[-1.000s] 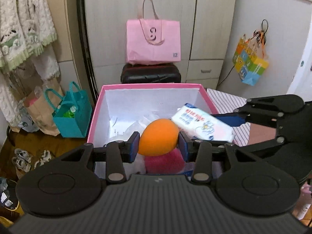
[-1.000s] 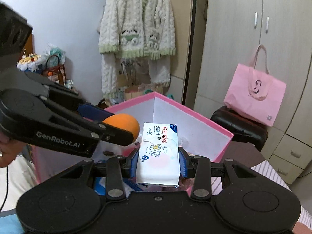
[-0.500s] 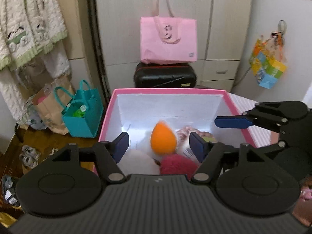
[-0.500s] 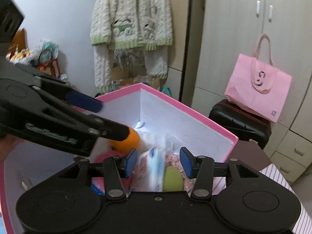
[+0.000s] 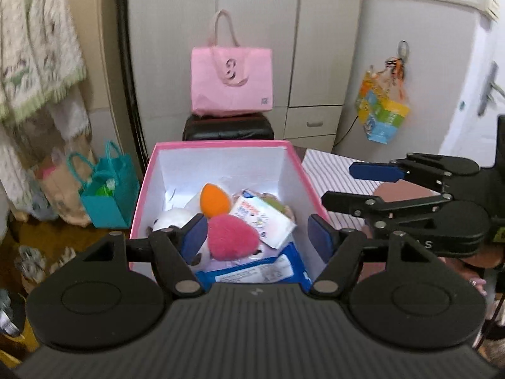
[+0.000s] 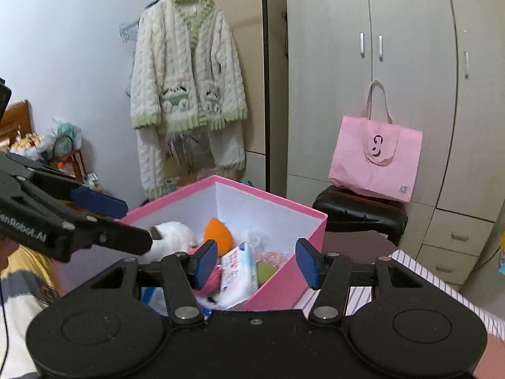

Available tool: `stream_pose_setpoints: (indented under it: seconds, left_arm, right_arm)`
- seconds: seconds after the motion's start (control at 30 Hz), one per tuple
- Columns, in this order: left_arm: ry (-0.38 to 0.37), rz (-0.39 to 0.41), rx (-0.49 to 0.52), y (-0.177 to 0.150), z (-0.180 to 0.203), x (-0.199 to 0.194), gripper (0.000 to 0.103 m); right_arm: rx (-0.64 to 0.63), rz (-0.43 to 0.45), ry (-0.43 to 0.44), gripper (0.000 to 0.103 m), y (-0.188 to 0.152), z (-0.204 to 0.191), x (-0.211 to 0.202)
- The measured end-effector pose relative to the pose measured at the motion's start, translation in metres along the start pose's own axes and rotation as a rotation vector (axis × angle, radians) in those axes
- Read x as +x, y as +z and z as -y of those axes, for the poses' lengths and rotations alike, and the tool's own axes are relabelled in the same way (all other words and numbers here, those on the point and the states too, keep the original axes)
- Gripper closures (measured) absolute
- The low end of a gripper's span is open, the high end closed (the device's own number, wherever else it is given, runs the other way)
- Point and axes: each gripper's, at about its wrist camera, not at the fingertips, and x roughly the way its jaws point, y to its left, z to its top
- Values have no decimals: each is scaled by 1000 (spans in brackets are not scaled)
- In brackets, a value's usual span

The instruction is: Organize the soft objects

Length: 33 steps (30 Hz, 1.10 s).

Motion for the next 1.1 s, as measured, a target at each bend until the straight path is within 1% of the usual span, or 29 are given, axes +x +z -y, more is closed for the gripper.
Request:
stream_pose_setpoints:
  seconds: [0.07, 0.13, 0.23, 0.3, 0.37, 0.47, 0.53, 0.6, 0.67, 0.73, 0.83, 0.9, 0.97, 1.03, 1.07, 1.1]
  left_arm:
    - [-1, 19, 22, -3, 11, -13, 34]
    - [-6, 32, 26, -6, 18, -24, 32]
    - [-2, 54, 28, -12, 25, -39, 26]
    - [3, 65, 25, -15, 28, -48, 22]
    - [-1, 68, 16, -19, 31, -55, 22]
    - [-27, 98, -30, -28, 33, -70, 22]
    - [-47, 118, -35, -34, 37, -82, 22]
    - [-48, 134, -24, -41, 43, -90, 21]
    - [-41, 143, -17, -47, 46, -95, 20]
    - [-33, 151, -20, -56, 48, -93, 17]
    - [-7, 121, -69, -72, 46, -84, 17]
    - [20, 119, -68, -80, 48, -81, 17]
    - [55, 137, -55, -85, 52, -81, 17]
    - [81, 148, -48, -88, 57, -82, 13]
    - [89, 154, -50, -90, 59, -84, 7]
    - [97, 166, -52, -91, 62, -85, 3]
  right_arm:
    - [10, -2, -3, 42, -2, -2, -11]
    - [12, 4, -8, 38, -4, -6, -25]
    - [8, 23, -24, 36, -8, -13, -46]
    - [7, 29, -35, 32, -10, -15, -59]
    - [13, 29, -43, 29, -13, -15, -70]
    - [34, 29, -60, 28, -19, -13, -85]
    - [62, 25, -72, 28, -28, -12, -94]
    - [70, 16, -71, 27, -37, -13, -102]
    - [79, 19, -81, 24, -44, -14, -111]
    - [92, 30, -85, 24, -51, -15, -121]
    - [107, 67, -113, 24, -59, -20, -138]
    - [110, 81, -112, 24, -65, -25, -150]
    - [112, 80, -111, 24, -69, -28, -158]
    - [109, 87, -125, 22, -72, -29, -165]
    - [116, 88, -132, 21, -74, -30, -168]
    - [123, 88, -134, 20, -76, -29, -171]
